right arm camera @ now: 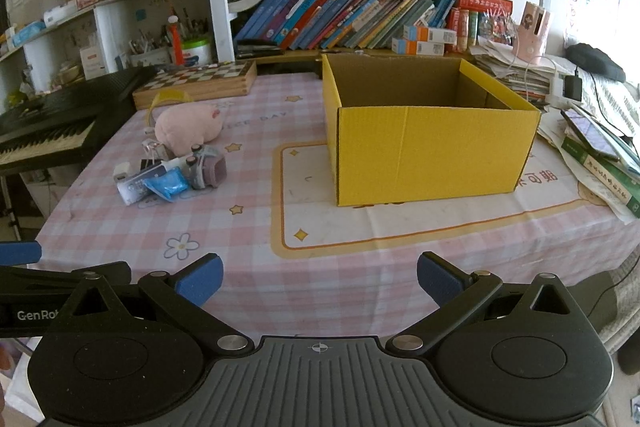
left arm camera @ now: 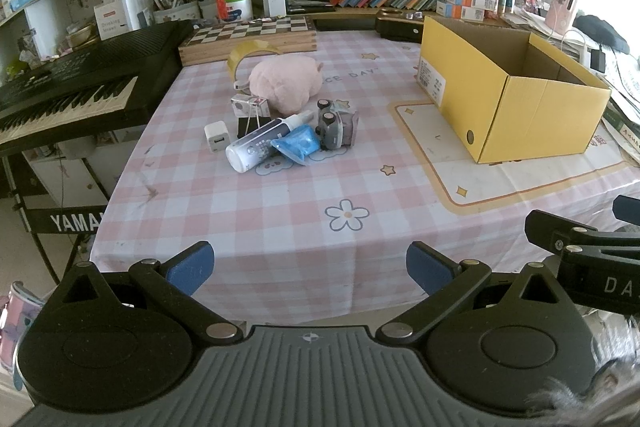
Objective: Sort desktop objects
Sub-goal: 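Move both tools toward the cluster of small objects beside the pink pig, then grasp the toy truck with the right tool while the left tool grasps the white spray bottle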
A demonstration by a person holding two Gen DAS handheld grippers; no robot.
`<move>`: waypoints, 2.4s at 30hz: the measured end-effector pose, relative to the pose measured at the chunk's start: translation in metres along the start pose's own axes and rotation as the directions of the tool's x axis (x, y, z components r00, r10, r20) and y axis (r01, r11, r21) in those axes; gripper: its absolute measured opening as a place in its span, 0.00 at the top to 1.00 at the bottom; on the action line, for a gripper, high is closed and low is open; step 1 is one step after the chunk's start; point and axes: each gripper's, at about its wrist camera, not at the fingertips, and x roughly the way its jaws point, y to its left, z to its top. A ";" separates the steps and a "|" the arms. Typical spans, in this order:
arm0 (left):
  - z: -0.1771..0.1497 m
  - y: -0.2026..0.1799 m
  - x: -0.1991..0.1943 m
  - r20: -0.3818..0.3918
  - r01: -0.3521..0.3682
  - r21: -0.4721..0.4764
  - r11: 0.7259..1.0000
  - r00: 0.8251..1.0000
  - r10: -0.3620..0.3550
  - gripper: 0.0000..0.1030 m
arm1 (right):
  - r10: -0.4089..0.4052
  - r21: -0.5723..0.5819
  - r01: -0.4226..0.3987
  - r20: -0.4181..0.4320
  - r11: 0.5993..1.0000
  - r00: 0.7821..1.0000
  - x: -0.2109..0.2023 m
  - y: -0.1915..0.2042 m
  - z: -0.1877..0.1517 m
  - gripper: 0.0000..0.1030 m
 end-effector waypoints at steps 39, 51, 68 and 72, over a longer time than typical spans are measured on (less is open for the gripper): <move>0.002 0.036 0.006 -0.025 -0.089 -0.076 0.993 0.996 0.088 0.00 | 0.129 -0.091 -0.130 -0.012 0.987 0.992 0.018 0.041 0.013 0.00; 0.008 0.051 0.020 -0.042 -0.158 -0.153 0.976 0.987 0.153 0.00 | 0.199 -0.168 -0.201 -0.026 0.965 0.980 0.043 0.058 0.030 0.00; 0.051 0.079 0.078 -0.060 -0.260 -0.347 0.901 0.965 0.255 0.01 | 0.281 -0.238 -0.296 -0.097 0.925 0.955 0.127 0.068 0.081 0.19; 0.061 0.085 0.098 -0.061 -0.242 -0.311 0.919 0.970 0.234 0.16 | 0.293 -0.225 -0.315 -0.127 0.922 0.948 0.154 0.072 0.092 0.37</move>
